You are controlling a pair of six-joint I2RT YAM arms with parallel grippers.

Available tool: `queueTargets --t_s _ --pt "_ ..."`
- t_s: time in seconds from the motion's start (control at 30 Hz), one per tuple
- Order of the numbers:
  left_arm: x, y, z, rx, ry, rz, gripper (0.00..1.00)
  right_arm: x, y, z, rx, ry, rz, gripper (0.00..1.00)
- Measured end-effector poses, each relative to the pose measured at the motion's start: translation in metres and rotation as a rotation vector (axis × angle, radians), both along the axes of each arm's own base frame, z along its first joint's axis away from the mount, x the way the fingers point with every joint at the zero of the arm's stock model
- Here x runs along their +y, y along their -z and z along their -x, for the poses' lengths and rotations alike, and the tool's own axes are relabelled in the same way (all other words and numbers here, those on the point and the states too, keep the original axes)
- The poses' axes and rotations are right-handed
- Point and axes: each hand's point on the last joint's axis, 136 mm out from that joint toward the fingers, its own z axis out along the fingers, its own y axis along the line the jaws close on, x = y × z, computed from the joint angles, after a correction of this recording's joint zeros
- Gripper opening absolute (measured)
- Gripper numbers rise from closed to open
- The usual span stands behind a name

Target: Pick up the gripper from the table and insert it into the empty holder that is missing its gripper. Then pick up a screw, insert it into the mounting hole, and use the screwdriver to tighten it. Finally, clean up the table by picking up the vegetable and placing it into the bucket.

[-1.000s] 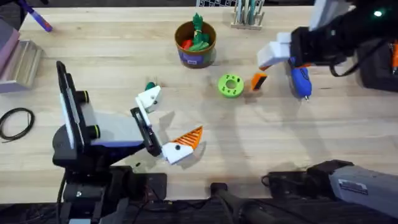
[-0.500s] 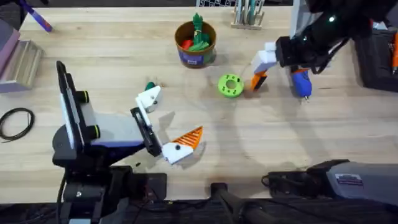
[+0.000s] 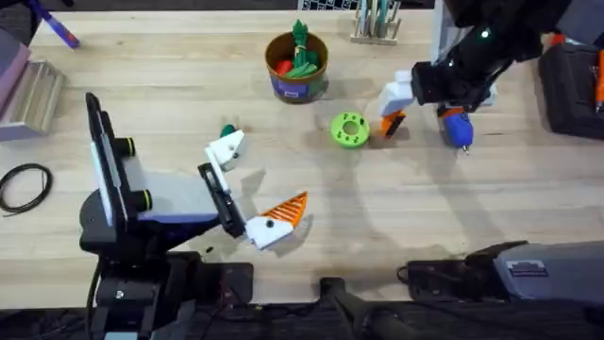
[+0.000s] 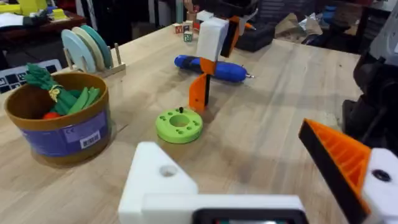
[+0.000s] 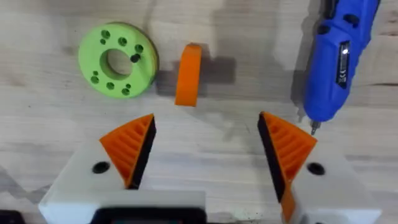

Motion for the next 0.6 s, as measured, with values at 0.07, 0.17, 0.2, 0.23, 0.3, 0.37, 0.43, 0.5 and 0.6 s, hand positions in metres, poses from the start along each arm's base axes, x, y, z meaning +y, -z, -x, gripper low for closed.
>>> queueTargets --t_s 0.07,0.17,0.2,0.23,0.3,0.37,0.43,0.5,0.6 --pt "0.000 0.000 0.000 0.000 0.000 0.000 0.985 0.000 0.000 0.000 0.008 0.000 0.002 0.991" --pt "0.000 0.000 0.000 0.000 0.000 0.000 0.985 0.002 0.000 -0.008 0.020 0.000 0.005 0.991" --pt "0.000 0.000 0.000 0.000 0.000 0.000 0.985 0.003 0.000 -0.010 0.022 0.000 0.006 0.991" --pt "0.000 0.000 0.000 0.000 0.000 0.000 0.985 0.003 0.002 -0.011 0.026 0.000 0.007 0.991" --pt "0.000 0.000 0.000 0.000 0.000 0.000 0.985 0.003 0.007 -0.013 0.044 0.000 0.011 0.991" --pt "0.000 0.000 0.000 0.000 0.000 0.000 0.985 0.003 0.013 -0.013 0.065 0.000 0.016 0.991" --pt "0.000 0.000 0.000 0.000 0.000 0.000 0.985 0.005 0.017 -0.013 0.080 -0.001 0.013 0.992" --pt "0.000 0.000 0.000 0.000 0.000 0.000 0.987 0.006 0.020 -0.013 0.086 -0.002 0.005 0.955" --pt "0.000 0.000 0.000 0.000 0.000 0.000 0.986 0.008 0.021 -0.015 0.082 -0.003 -0.003 0.935"
